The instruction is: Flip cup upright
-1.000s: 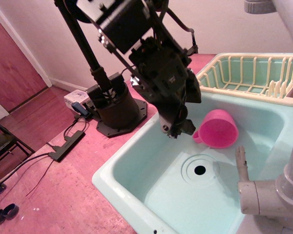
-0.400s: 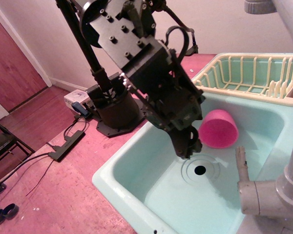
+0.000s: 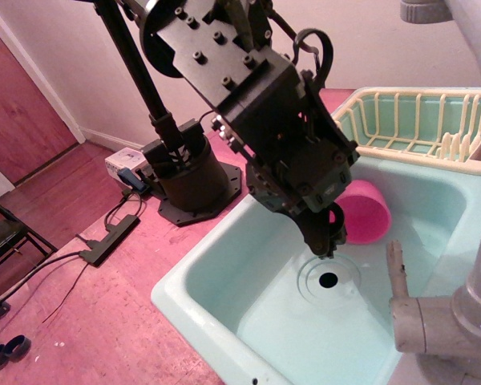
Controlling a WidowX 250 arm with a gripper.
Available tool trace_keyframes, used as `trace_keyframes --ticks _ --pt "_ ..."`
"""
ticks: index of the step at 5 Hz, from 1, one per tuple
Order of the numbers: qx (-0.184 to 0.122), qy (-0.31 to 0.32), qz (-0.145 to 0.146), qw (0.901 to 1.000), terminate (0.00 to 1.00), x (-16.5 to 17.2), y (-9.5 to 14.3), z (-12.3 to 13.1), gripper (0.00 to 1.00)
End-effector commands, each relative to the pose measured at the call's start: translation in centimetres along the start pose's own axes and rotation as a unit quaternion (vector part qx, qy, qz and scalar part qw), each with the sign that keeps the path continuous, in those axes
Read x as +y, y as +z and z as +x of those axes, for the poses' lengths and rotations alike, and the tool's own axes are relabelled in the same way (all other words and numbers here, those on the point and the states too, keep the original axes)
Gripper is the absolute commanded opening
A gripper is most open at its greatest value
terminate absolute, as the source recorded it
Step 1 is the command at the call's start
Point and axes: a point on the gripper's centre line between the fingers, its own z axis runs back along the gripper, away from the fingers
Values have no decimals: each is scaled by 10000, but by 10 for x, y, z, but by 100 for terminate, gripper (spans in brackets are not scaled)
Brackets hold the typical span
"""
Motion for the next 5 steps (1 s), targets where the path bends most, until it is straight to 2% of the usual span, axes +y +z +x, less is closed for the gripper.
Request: trace_keyframes --ticks 1,2,3,4,5 --pt "114 204 -57 9997 0 -23 11 -10 100" --pt "117 90 -203 9997 0 -35 8 -13 100" --pt "143 -293 -376 9988 0 -44 3 -23 100" --pt "138 -621 -452 9969 0 -42 0 -32 100" --pt "80 -779 -392 9962 0 -29 -4 -34 100"
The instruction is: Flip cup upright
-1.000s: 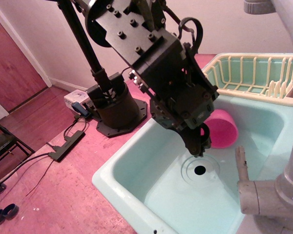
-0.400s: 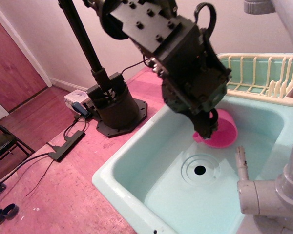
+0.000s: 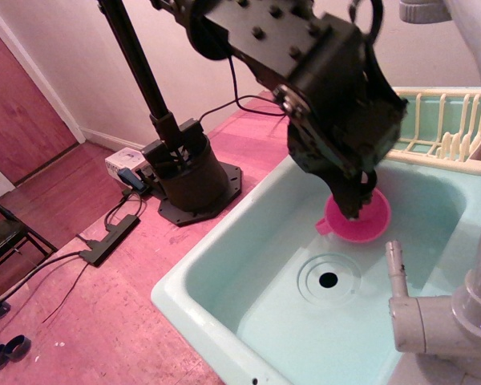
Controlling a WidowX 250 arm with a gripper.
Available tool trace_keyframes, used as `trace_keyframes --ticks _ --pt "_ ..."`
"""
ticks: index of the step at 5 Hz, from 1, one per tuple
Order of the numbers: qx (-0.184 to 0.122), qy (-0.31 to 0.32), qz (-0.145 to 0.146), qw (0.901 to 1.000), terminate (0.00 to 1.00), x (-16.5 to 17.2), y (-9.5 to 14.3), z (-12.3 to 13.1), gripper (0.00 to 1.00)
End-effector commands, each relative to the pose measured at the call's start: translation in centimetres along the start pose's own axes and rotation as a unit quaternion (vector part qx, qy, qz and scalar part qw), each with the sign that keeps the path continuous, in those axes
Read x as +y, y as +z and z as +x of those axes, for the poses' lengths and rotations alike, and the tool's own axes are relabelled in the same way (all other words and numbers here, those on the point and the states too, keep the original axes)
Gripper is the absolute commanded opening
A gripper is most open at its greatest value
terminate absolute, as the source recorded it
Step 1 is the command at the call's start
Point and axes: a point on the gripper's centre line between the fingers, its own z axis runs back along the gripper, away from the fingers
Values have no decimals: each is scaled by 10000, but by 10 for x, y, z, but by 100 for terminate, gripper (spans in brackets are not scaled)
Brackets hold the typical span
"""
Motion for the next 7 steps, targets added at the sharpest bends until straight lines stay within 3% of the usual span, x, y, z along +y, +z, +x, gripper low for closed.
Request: trace_keyframes --ticks 1,2,3,4,5,6,7 --pt "32 41 268 9996 0 10 10 -5 0" --pt "-75 219 704 9972 0 31 21 -2 0" --pt "-66 592 1324 9894 0 51 34 0 0" --pt "-129 1315 2237 9656 0 74 46 5 0" --pt "-174 1594 2447 9563 0 82 57 11 100" --pt "-211 1660 2573 9517 0 88 55 22 100" --pt "36 1576 2675 9506 0 79 60 26 100"
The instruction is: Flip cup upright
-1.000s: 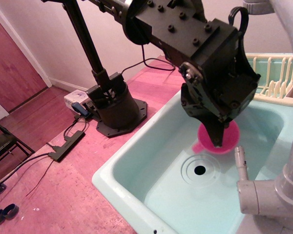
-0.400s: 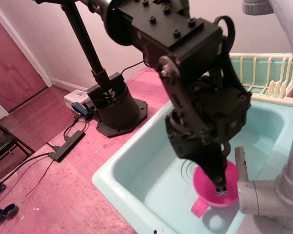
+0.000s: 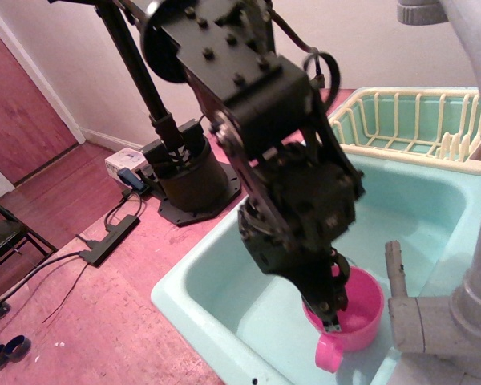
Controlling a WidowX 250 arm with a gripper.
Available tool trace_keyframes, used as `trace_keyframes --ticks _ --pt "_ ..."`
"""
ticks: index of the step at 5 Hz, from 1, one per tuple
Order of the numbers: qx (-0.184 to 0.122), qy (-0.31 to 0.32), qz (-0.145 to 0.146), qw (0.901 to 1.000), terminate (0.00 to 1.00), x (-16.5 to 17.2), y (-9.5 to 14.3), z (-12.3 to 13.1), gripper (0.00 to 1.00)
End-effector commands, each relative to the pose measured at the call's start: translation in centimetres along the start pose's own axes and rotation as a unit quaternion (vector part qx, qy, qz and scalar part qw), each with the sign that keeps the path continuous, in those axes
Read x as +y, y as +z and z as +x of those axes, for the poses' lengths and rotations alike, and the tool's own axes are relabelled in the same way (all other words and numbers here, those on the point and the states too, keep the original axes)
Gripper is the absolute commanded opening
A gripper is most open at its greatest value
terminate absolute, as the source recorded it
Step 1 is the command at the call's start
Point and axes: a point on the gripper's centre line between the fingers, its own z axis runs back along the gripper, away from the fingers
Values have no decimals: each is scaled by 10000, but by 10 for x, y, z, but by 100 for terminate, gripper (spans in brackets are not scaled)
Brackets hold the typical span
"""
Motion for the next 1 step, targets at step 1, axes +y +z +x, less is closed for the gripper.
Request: trace_keyframes --ticks 1 --pt "490 -309 274 9979 100 -14 56 -14 100"
